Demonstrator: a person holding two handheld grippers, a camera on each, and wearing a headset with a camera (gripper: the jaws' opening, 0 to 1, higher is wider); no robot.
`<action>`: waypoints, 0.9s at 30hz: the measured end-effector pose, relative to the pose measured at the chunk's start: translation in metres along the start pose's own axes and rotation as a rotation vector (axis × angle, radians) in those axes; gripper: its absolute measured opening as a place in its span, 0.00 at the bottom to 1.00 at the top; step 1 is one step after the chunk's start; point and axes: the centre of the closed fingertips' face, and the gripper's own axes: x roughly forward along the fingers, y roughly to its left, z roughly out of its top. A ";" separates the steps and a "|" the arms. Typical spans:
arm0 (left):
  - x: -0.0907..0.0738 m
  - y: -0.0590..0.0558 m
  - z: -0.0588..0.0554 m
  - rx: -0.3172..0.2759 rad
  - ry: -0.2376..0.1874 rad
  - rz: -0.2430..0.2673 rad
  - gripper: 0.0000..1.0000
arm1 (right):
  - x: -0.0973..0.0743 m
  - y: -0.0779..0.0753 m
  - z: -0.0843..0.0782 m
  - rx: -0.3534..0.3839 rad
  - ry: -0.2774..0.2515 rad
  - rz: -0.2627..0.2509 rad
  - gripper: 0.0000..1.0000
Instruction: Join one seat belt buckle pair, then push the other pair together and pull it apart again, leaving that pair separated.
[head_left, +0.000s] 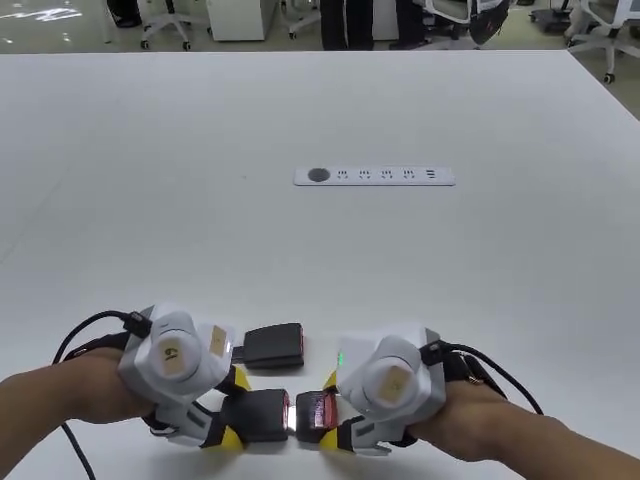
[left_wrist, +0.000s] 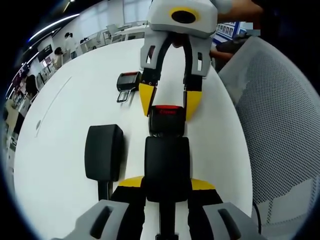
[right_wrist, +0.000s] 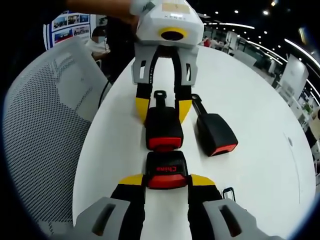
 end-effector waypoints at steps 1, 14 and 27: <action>0.000 0.000 0.000 -0.003 -0.002 0.000 0.32 | -0.001 0.001 0.000 0.005 0.002 0.001 0.28; 0.000 -0.001 0.000 0.018 -0.005 -0.005 0.33 | -0.004 0.006 0.002 0.002 -0.022 0.020 0.29; 0.000 0.000 0.004 0.036 0.032 0.037 0.37 | -0.004 0.008 0.007 -0.059 -0.019 0.001 0.42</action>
